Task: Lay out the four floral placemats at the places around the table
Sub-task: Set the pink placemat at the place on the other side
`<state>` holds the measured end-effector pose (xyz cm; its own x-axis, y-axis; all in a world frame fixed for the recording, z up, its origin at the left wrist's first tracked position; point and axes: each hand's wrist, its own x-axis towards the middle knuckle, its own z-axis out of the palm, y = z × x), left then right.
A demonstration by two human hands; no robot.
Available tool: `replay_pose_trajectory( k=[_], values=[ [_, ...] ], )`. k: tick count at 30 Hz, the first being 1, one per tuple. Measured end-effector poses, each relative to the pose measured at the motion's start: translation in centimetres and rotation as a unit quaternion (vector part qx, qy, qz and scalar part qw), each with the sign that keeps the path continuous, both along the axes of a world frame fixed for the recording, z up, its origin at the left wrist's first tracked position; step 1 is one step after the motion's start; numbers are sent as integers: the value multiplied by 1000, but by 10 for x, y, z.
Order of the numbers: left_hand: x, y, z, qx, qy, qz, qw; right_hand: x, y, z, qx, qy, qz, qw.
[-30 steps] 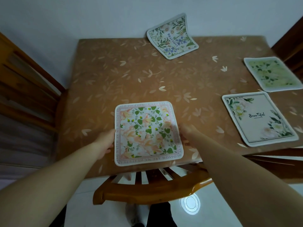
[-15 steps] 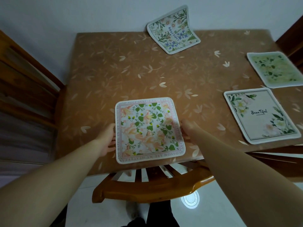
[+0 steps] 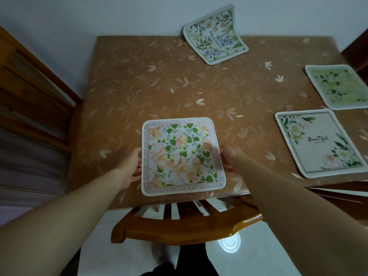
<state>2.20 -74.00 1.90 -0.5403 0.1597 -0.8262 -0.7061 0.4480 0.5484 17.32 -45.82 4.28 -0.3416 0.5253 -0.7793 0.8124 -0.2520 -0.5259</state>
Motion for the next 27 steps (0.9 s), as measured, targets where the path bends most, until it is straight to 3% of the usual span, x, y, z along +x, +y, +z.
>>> replay_pose_trajectory(
  k=[27],
  values=[
    [5, -3, -5, 25, 5, -23, 999, 1, 0, -10, 12, -16, -13, 1000]
  ],
)
